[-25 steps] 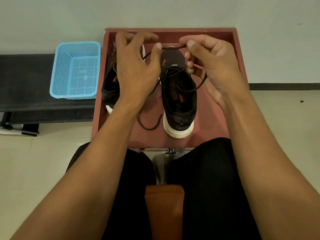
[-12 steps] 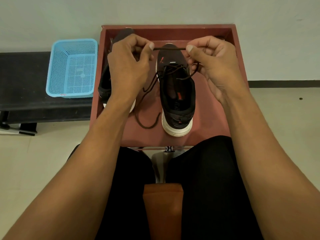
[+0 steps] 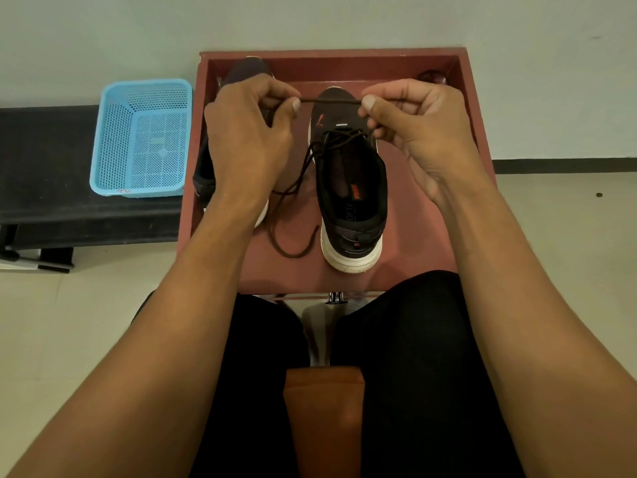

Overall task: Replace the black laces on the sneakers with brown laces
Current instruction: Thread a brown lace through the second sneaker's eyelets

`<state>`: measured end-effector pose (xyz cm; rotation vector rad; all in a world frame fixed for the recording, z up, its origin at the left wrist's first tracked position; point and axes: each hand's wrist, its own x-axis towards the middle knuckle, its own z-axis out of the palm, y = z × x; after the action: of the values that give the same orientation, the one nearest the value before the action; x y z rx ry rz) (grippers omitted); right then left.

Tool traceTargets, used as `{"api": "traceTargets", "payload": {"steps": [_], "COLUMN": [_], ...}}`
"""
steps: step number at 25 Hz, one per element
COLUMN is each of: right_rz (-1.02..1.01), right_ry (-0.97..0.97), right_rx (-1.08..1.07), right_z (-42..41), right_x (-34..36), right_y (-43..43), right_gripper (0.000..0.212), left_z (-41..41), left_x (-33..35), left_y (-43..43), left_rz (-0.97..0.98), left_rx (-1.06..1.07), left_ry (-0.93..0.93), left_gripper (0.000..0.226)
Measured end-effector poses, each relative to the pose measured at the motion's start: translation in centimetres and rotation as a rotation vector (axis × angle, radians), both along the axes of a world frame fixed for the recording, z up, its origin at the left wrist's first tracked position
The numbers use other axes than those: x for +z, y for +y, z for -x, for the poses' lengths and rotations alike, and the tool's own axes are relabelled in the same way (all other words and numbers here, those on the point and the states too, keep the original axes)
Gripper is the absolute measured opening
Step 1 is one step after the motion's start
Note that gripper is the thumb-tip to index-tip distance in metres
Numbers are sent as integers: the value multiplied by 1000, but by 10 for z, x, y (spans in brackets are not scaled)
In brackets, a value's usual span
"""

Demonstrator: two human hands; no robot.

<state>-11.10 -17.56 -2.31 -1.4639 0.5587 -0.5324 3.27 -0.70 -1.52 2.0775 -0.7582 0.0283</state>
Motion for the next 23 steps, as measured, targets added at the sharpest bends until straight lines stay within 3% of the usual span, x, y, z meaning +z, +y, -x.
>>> {"api": "traceTargets", "payload": {"steps": [5, 10, 17, 20, 23], "right_rz": [113, 91, 157, 311, 434], "right_ry": [40, 34, 79, 306, 600], "right_rx": [61, 40, 29, -152, -50], "right_z": [-6, -4, -4, 2, 7], "right_x": [1, 0, 3, -1, -1], "right_y": [7, 3, 6, -3, -4], "right_gripper": [14, 19, 18, 20, 33], "left_z": [24, 11, 20, 21, 27], "left_x": [3, -4, -3, -9, -16], "left_y": [-11, -11, -15, -17, -25], "left_rz": [-176, -80, -51, -69, -172], "left_rx": [-185, -130, -206, -196, -220], "left_ry": [-208, -129, -43, 18, 32], "left_gripper": [33, 18, 14, 10, 18]}}
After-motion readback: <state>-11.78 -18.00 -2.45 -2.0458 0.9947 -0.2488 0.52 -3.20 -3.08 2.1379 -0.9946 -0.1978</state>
